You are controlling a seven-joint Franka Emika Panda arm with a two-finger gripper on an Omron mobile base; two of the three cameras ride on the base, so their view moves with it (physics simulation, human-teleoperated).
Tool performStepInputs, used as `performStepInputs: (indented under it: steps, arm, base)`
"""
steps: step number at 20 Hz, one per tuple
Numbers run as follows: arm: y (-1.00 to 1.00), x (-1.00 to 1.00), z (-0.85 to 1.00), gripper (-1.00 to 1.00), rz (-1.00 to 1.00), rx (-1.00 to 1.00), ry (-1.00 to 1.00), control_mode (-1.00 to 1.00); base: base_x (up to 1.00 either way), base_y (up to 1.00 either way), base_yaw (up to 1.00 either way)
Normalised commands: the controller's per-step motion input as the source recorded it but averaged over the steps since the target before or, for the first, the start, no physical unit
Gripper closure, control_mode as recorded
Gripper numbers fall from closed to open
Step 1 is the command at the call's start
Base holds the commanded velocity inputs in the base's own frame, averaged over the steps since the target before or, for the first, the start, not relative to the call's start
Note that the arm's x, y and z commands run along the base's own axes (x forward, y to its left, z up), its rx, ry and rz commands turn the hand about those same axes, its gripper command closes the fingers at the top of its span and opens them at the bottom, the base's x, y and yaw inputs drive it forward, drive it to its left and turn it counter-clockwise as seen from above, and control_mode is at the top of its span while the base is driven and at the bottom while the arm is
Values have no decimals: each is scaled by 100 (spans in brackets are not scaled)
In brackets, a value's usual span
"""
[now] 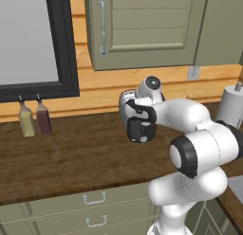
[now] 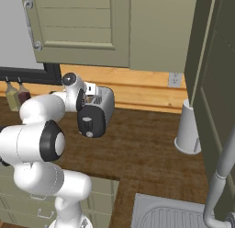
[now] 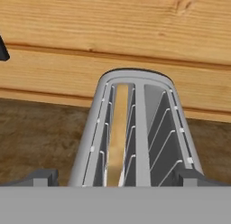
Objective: Start the toaster. Once the lever pops up, take the bread to the plate on the dining counter.
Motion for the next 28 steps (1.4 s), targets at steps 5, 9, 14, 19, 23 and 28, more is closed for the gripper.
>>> performStepInputs:
  steps: [5,9,14,19,23,28]
  arm:
    - [0,12,-6,-100,0,0,0,-100]
    - [0,13,-3,-100,0,0,0,-100]
    - [0,13,-3,-100,0,0,0,-100]
    - [0,14,-3,-100,0,0,0,-100]
    - [0,16,-4,-100,0,0,0,-100]
    - [0,19,-8,-100,0,0,0,-100]
  base:
    - [0,0,0]
    - [0,0,0]
    - [0,0,0]
    - [0,0,0]
    - [0,0,0]
    - [0,0,0]
